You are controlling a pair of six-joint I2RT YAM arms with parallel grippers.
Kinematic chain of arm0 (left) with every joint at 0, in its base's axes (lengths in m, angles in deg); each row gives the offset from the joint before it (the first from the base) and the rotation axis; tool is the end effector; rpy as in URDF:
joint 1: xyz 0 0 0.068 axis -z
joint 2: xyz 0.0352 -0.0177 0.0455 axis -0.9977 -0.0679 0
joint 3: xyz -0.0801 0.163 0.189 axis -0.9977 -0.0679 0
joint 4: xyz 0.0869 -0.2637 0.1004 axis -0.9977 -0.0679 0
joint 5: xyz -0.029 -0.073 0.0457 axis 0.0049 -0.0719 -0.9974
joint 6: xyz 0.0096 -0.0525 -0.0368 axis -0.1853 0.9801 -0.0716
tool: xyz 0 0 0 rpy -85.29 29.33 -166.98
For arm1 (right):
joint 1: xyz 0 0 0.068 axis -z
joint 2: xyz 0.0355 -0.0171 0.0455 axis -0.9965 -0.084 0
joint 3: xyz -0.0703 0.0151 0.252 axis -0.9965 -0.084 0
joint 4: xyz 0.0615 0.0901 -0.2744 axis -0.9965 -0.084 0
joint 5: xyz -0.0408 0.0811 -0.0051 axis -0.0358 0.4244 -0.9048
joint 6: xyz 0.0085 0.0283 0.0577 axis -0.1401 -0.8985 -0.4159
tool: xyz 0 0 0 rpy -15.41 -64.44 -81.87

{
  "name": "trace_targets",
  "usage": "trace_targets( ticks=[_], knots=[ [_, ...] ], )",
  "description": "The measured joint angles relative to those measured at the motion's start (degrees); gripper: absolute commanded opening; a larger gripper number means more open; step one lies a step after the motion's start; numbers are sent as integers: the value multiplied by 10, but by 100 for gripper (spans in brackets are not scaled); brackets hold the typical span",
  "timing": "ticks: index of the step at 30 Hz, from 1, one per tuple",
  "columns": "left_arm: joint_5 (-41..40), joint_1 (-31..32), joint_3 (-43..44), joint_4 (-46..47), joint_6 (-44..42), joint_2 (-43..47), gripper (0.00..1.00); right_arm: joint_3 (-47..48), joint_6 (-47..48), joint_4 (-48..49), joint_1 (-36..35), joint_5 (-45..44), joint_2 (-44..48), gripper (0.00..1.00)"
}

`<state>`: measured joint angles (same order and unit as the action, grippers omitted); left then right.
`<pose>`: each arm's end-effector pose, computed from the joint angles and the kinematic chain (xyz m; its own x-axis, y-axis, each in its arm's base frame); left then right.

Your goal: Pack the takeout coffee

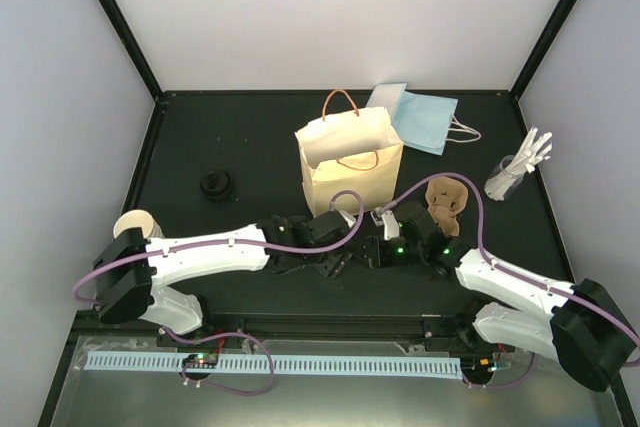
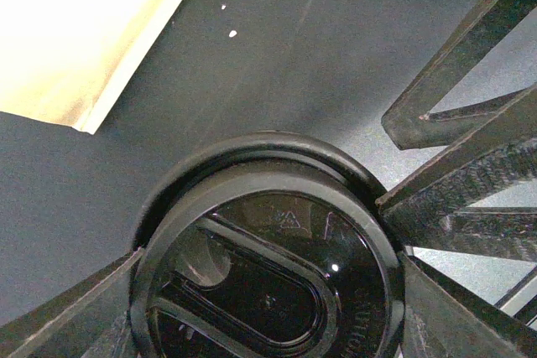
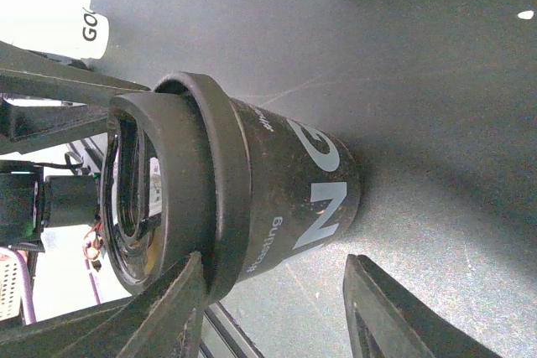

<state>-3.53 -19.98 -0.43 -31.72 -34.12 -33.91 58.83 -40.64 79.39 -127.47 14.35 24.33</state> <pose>0.1390 -0.2916 0.1861 -0.7001 0.5171 -0.4924 0.6216 0.7807 -0.0639 0.1674 0.1833 0.1370 -0.9390 -0.0449 -0.3410 -0.2914 0.6304 0.7195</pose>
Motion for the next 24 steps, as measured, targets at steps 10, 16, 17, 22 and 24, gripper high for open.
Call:
trace_targets(
  ticks=[10,16,17,22,24],
  knots=[
    [0,0,-22,24,0,15,78,8,-9,5,1,4,-18,47],
    [-1,0,-26,32,0,16,78,12,-22,6,2,2,-27,42],
    [-1,-1,-28,34,0,16,78,12,-22,6,2,3,-29,42],
    [-4,-1,-34,40,0,17,78,4,-37,33,3,15,-42,37],
    [-5,-1,-39,43,0,18,78,-10,-47,64,5,24,-45,37]
  ],
)
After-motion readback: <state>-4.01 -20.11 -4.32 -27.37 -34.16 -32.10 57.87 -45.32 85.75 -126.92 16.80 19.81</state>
